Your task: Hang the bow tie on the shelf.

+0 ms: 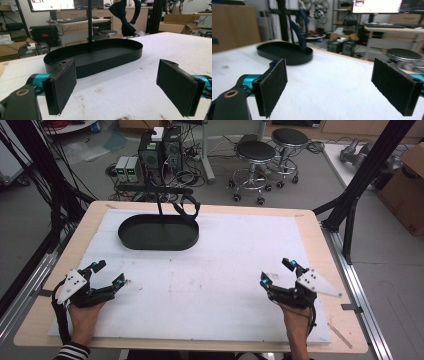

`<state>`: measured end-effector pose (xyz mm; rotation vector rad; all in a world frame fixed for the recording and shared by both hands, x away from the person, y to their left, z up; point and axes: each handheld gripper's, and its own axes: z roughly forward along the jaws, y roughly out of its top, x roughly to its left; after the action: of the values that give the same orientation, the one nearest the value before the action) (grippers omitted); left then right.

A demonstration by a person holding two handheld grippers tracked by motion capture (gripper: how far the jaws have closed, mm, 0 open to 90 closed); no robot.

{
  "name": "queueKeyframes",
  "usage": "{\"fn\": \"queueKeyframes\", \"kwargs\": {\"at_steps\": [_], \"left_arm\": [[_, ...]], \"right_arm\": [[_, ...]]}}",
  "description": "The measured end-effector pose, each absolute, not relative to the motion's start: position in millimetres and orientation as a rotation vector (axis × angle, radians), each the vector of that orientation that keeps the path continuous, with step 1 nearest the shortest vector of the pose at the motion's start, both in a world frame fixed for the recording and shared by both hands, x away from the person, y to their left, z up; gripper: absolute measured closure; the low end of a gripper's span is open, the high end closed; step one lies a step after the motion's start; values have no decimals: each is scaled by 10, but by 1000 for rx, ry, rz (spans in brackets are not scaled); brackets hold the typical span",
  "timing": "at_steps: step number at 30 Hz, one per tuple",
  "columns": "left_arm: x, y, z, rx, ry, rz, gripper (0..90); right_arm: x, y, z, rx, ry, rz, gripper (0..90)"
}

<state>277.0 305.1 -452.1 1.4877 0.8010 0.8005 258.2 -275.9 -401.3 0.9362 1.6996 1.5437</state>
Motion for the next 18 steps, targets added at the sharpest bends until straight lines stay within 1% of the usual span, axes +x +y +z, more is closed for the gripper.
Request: {"fn": "queueKeyframes", "kwargs": {"at_steps": [3,8,12,18], "left_arm": [[2773,3052,-4520,1490,803,800,167],[2770,3055,-4520,1484,800,799,166],[2764,3059,-4522,1479,796,800,166],[2763,3065,-4524,1477,792,799,166]], "right_arm": [[2538,-2734,-4215,952,1673,1535,118],[2538,-2662,-4429,961,1660,1511,117],[2549,-2649,-4507,981,1664,1484,115],[2543,-2664,-4518,991,1641,1497,114]]}}
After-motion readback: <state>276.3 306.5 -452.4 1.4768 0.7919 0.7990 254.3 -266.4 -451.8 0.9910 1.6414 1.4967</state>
